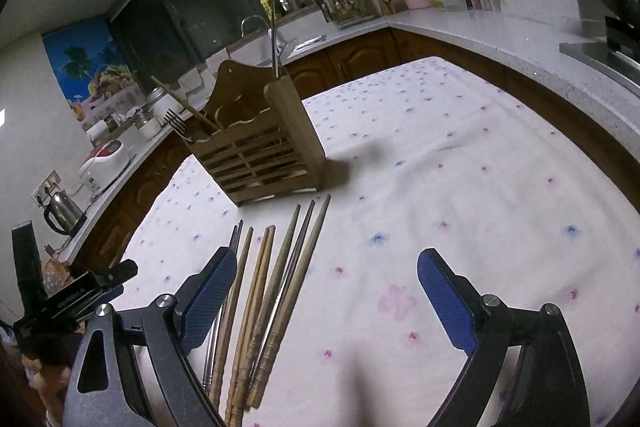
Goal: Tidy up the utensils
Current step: 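Move both open grippers back over the remaining chopsticks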
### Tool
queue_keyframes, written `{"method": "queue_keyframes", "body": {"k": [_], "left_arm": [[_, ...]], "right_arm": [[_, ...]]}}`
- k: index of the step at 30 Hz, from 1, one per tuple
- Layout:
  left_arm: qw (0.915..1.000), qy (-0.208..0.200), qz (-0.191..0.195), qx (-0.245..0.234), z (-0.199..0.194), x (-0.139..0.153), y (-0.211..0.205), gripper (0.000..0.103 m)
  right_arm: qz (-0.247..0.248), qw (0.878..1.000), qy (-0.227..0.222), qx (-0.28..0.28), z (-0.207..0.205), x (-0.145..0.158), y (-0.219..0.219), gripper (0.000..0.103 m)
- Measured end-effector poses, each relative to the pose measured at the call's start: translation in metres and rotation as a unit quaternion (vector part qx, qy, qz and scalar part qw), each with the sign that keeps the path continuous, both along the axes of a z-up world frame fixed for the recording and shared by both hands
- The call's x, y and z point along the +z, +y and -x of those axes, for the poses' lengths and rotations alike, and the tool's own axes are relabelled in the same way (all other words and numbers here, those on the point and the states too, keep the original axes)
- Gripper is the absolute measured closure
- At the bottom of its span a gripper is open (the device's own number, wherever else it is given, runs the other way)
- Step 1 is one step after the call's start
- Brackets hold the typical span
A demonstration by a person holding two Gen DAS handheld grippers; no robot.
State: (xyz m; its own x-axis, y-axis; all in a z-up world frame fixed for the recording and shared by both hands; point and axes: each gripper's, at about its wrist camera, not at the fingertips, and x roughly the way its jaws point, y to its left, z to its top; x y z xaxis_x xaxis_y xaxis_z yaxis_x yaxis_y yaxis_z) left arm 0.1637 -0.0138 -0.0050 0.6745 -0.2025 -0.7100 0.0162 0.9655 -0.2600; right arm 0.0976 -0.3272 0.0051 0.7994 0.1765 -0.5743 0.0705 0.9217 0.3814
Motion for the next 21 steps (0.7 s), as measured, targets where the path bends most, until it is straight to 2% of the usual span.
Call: {"method": "queue_keyframes", "body": {"k": [7, 18, 20, 21], "left_arm": [[0.9989, 0.028, -0.03, -0.022, -0.017, -0.007, -0.021, 0.019], [0.9969, 0.033, -0.062, -0.037, -0.058, -0.009, -0.047, 0.019], [0.997, 0.036, -0.057, -0.037, -0.066, -0.011, -0.049, 0.02], [0.997, 0.039, -0.055, -0.038, -0.07, -0.012, -0.05, 0.02]], "right_arm": [[0.0, 1.0, 0.013, 0.008, -0.012, -0.005, 0.004, 0.01], [0.011, 1.0, 0.026, -0.001, -0.036, -0.009, -0.002, 0.011], [0.013, 1.0, 0.028, 0.002, -0.043, -0.01, -0.001, 0.013], [0.014, 0.999, 0.03, 0.004, -0.048, -0.01, -0.001, 0.019]]}}
